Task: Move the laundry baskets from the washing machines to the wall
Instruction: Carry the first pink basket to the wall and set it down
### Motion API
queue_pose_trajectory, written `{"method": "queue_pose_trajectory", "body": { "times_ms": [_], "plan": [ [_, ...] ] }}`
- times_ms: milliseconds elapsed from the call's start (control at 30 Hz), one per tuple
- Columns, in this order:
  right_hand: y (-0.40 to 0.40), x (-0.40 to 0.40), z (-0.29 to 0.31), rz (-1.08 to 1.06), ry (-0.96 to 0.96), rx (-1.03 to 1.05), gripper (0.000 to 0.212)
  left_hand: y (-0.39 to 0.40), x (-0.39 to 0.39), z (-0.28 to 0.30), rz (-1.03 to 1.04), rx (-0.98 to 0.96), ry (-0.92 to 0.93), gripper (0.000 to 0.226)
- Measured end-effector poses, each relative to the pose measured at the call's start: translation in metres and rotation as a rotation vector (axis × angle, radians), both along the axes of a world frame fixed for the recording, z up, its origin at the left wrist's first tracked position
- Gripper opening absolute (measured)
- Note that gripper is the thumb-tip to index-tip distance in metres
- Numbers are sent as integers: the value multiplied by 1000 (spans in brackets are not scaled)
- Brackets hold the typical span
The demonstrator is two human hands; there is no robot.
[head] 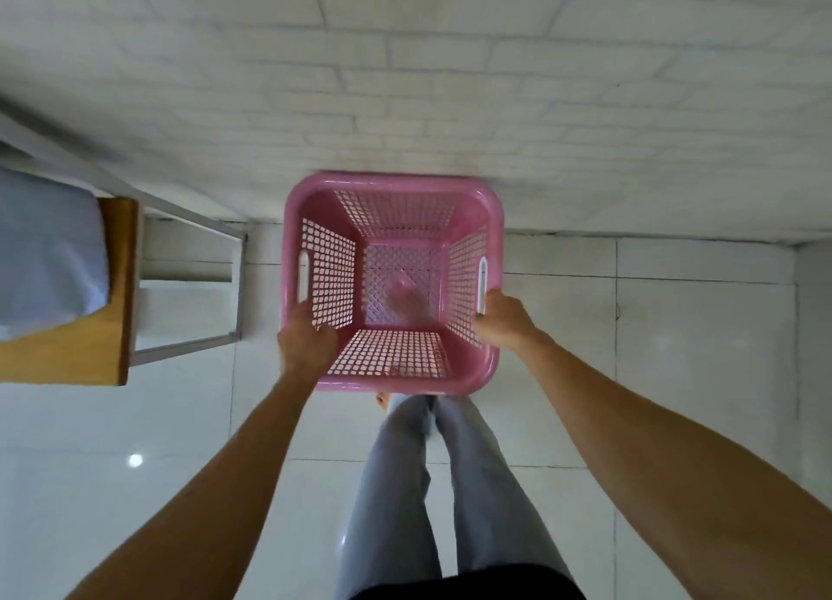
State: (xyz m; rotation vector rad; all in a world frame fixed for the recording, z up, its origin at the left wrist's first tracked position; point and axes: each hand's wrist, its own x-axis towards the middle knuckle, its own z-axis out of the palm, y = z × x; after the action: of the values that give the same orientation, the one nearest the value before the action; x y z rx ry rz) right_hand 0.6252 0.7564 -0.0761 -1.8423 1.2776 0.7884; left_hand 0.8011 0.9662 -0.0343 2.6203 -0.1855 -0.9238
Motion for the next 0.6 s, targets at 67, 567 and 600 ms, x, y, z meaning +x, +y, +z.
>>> {"method": "queue_pose_trajectory", "body": {
  "times_ms": [67,567,600],
  "plan": [
    [10,-3,33,37,-39,13,9,3,-25,21,-86,-5,27,40],
    [96,-152,163,-123,-227,-14,25,-14,-167,139,-583,-121,67,34],
    [98,-169,165,-171,-208,-15,25,-16,-178,143,-626,-116,78,33]
  ]
}}
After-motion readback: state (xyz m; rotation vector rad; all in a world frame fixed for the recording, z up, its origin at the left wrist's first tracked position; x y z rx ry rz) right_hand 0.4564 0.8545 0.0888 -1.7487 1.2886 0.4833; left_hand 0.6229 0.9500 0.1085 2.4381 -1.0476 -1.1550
